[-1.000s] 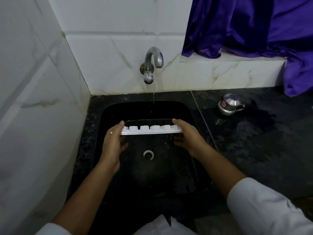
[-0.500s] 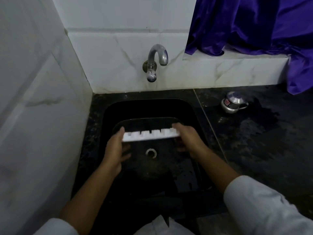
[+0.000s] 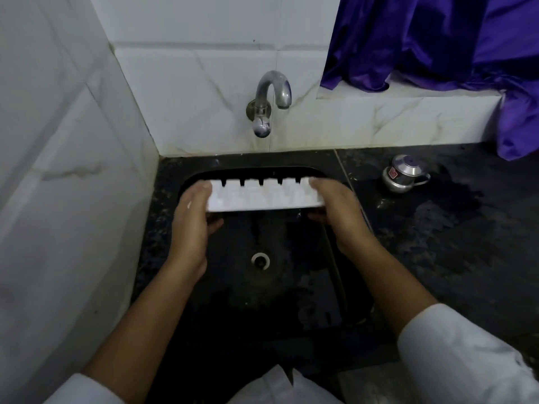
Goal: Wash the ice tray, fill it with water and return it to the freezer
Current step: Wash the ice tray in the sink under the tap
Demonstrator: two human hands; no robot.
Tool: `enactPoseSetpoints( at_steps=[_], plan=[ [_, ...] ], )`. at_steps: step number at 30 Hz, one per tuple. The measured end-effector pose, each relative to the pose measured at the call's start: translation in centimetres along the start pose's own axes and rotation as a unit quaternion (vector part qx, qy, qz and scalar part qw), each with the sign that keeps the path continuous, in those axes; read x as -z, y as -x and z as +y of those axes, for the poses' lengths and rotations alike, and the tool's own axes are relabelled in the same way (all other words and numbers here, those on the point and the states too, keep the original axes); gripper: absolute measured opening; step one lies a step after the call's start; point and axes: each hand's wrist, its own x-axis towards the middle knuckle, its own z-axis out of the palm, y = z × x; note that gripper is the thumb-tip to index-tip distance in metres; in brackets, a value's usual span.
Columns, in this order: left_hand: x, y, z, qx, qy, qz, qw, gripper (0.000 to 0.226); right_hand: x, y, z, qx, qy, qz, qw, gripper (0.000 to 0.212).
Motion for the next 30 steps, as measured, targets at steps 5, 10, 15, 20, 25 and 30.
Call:
enactPoseSetpoints(
  at_steps=[5, 10, 15, 20, 25, 30],
  plan=[
    [-0.1, 0.4, 0.8, -0.037, 0.015, -0.001, 0.999, 0.034, -0.2, 1.0, -1.9, 0.061, 0.026, -0.002, 0.998, 0.023],
    [-0.4, 0.9, 3.0, -0.075, 0.033, -0.003, 0.997, 0.043, -0.3, 1.0, -4.0, 0.076, 0.031, -0.015, 0.997, 0.024],
    [-0.3, 1.9, 4.4, -0.172, 0.079, 0.005, 0.982, 0.035, 0.3, 0.9, -4.2, 0.206, -0.047, 0.008, 0.977, 0.028],
    [2.1, 1.6, -4.5, 0.073, -0.045, 0.012, 0.996, 0.030, 0.1, 0.0, 6.3, -0.003, 0.124, -0.026, 0.992, 0.041],
    [2.8, 0.4, -5.2, 0.101, -0.071, 0.001, 0.992, 0.041, 0.0, -0.4, 6.1, -0.066, 0.153, -0.056, 0.984, 0.038],
    [0.5, 0.0, 3.2, -0.095, 0.010, -0.004, 0.995, 0.057, 0.0, -0.6, -2.4, 0.142, 0.056, -0.021, 0.988, 0.027]
  ],
)
